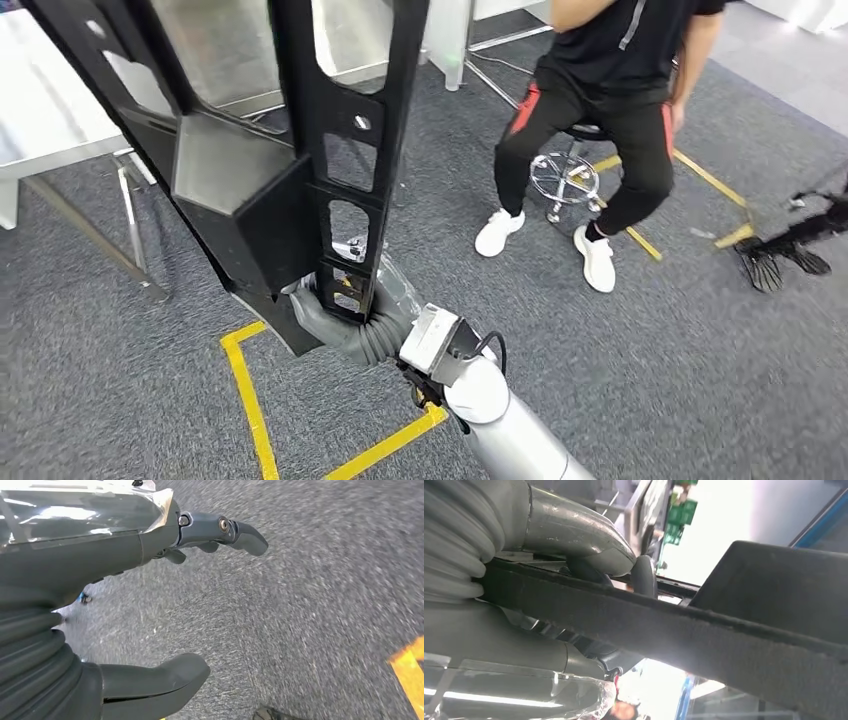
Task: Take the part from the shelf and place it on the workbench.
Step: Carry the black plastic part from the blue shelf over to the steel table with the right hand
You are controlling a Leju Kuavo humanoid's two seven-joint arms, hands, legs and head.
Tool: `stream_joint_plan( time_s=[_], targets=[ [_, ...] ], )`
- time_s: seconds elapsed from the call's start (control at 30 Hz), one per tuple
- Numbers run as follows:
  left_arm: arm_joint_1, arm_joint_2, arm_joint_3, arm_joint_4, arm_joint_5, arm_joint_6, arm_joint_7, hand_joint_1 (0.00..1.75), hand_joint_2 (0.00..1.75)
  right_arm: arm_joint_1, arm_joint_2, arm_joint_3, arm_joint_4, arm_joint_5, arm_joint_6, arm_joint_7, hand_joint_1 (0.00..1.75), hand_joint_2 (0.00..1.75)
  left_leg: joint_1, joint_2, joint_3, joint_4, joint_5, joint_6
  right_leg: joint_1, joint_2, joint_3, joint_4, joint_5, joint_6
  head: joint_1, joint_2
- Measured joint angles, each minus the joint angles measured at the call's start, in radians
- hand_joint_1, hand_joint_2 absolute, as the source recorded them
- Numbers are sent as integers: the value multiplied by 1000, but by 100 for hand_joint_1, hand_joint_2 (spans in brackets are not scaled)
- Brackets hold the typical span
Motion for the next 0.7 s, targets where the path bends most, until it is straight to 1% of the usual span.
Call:
stream_joint_plan(
  time_s=[0.03, 0.07, 0.1, 0.13, 0.17, 0.2, 0.23, 0.27, 0.3, 0.33, 0.37, 0.4, 0.43, 0.47, 0.5, 0.53, 0.57, 0.6, 0.63, 0.67, 0.7],
  targets=[
    [-1, 0, 0, 0, 0, 0, -1, 0, 175, 0, -2, 0, 0, 0, 0, 0, 175, 175, 3, -12, 0, -2, 3, 6, -3, 31, -24, 52, -26, -2, 1, 0],
    [-2, 0, 0, 0, 0, 0, -2, 0, 175, 1, -5, 0, 1, 0, 0, -1, 175, 175, 2, -25, -1, -2, 4, 10, -5, 59, -56, 120, -55, -7, 1, 0],
    [-2, 0, 0, 0, 0, -1, -3, 0, 175, 3, -9, 0, 3, 0, 0, -1, 175, 175, 2, -39, -3, -2, 5, 12, -6, 73, -91, 189, -79, -9, 1, 0],
    [-2, -1, 0, 0, 0, -1, -4, 0, 175, 5, -13, 0, 5, 0, 0, -1, 175, 175, 1, -54, -4, -2, 5, 13, -6, 80, -118, 238, -92, -7, 1, 0],
    [-1, -2, 0, 0, 0, -2, -6, 0, 175, 7, -16, 0, 6, 0, 0, -1, 175, 175, 1, -69, -5, -1, 6, 13, -6, 83, -128, 250, -88, -2, 1, 0],
    [0, -3, 0, 0, 0, -2, -7, 0, 175, 7, -17, 0, 8, 0, 0, -1, 175, 175, 2, -84, -5, -1, 7, 12, -7, 86, -118, 221, -69, 6, 1, 0],
    [0, -4, 0, 0, -1, -2, -8, 0, 175, 7, -18, 0, 8, 0, 0, -1, 175, 175, 2, -99, -5, -1, 7, 10, -9, 95, -91, 158, -38, 14, 1, 0],
    [0, -5, 0, 0, -2, -2, -9, 0, 175, 7, -18, 0, 8, 0, 0, -1, 175, 175, 3, -113, -5, -1, 9, 7, -12, 115, -59, 83, -8, 20, 1, 0],
    [0, -6, 0, 0, -4, -3, -10, 0, 175, 7, -19, 0, 9, 0, -1, -1, 175, 175, 2, -126, -6, 0, 10, 2, -14, 133, -33, 23, 16, 21, 1, 0],
    [0, -7, 0, 0, -6, -4, -11, 0, 175, 7, -19, -1, 9, 0, -2, -1, 175, 175, 1, -136, -8, 0, 12, -4, -14, 146, -15, -15, 30, 16, 0, 0],
    [1, -7, 0, 0, -7, -5, -11, 0, 175, 7, -20, -1, 9, 0, -3, -1, 175, 175, 0, -144, -11, -2, 14, -10, -12, 151, -9, -28, 35, 9, 0, 0],
    [2, -7, 1, 0, -8, -5, -11, 0, 175, 8, -19, -2, 9, 0, -4, -1, 175, 175, 1, -152, -13, -5, 17, -18, -8, 142, -8, -28, 39, 0, 0, 0],
    [3, -8, 1, 0, -9, -5, -11, 0, 175, 7, -17, -3, 9, 0, -4, -2, 175, 175, 3, -155, -15, -7, 20, -24, -10, 133, -7, -29, 42, -9, 0, 0],
    [3, -9, 1, 0, -9, -6, -11, 0, 175, 7, -14, -4, 9, 0, -5, -2, 175, 175, 3, -142, -20, -2, 16, -29, -12, 123, -7, -31, 46, -16, -1, 0],
    [3, -9, 0, 0, -9, -6, -11, 0, 175, 7, -11, -4, 9, 0, -6, -2, 175, 175, 1, -118, -30, 18, 3, -32, -15, 113, -6, -34, 49, -24, -2, 0],
    [2, -10, 0, 0, -9, -6, -11, 0, 175, 6, -9, -5, 9, 0, -6, -3, 175, 175, 0, -86, -49, 60, -23, -34, -17, 100, -6, -35, 50, -32, -4, 0],
    [1, -11, 0, 0, -10, -7, -11, 0, 175, 7, -8, -6, 9, 1, -6, -3, 175, 175, -2, -55, -76, 118, -56, -36, -14, 88, -6, -36, 50, -37, -5, 0],
    [-1, -11, 0, 0, -10, -7, -11, 0, 175, 8, -9, -6, 10, 1, -6, -3, 175, 175, -1, -39, -106, 183, -87, -38, -12, 76, -6, -36, 49, -42, -6, 0],
    [-1, -11, 0, 0, -10, -8, -11, 0, 175, 9, -10, -7, 10, 1, -7, -3, 175, 175, 0, -31, -131, 238, -110, -40, -9, 65, -6, -35, 48, -44, -6, 0],
    [-1, -12, 1, 0, -9, -8, -11, 0, 175, 10, -11, -7, 11, 2, -7, -3, 175, 175, 0, -27, -142, 265, -116, -42, -8, 56, -7, -35, 48, -45, -6, 0],
    [0, -13, 1, 0, -9, -9, -11, 0, 175, 10, -11, -7, 11, 2, -7, -3, 175, 175, 1, -24, -133, 256, -105, -43, -7, 49, -7, -35, 47, -45, -6, 0]
  ],
)
